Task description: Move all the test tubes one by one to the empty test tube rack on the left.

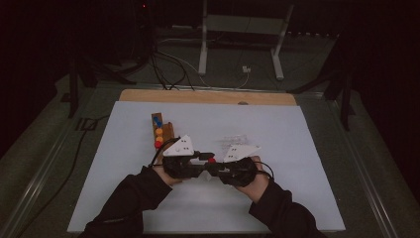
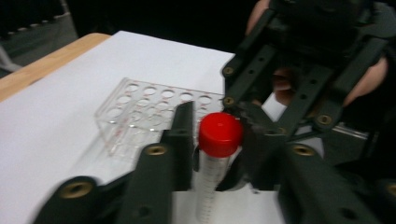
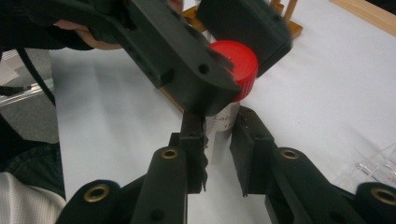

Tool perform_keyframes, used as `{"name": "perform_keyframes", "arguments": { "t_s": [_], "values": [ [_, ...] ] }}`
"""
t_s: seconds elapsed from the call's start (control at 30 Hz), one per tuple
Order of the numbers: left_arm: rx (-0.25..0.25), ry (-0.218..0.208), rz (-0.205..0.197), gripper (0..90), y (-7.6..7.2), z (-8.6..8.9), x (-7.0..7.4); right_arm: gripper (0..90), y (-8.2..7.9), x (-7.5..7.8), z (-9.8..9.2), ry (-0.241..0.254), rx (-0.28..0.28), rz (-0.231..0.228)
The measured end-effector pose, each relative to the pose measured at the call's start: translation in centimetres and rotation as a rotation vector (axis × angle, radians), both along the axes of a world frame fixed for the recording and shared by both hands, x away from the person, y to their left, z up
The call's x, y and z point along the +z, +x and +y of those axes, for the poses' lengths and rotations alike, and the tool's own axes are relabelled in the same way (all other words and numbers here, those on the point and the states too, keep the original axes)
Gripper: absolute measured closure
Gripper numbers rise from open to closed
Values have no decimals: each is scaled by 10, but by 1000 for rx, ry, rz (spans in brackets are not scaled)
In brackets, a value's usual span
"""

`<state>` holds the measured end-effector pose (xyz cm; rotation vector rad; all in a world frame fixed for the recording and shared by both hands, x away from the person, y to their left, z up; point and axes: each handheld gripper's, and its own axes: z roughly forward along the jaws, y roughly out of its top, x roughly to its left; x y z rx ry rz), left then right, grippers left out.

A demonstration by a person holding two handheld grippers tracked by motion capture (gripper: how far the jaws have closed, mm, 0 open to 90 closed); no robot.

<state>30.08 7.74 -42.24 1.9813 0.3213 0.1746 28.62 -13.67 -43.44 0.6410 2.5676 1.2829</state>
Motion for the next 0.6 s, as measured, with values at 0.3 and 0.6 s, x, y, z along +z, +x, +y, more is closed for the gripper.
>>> {"name": "perform_keyframes", "arguments": {
  "t_s": [0.3,0.6],
  "values": [
    [25,-15,-26,717,1,13,12,534,0,6,-7,46,-14,-13],
    [122,-26,-52,717,-3,51,34,24,2,16,-22,159,-107,-20]
  ]
}}
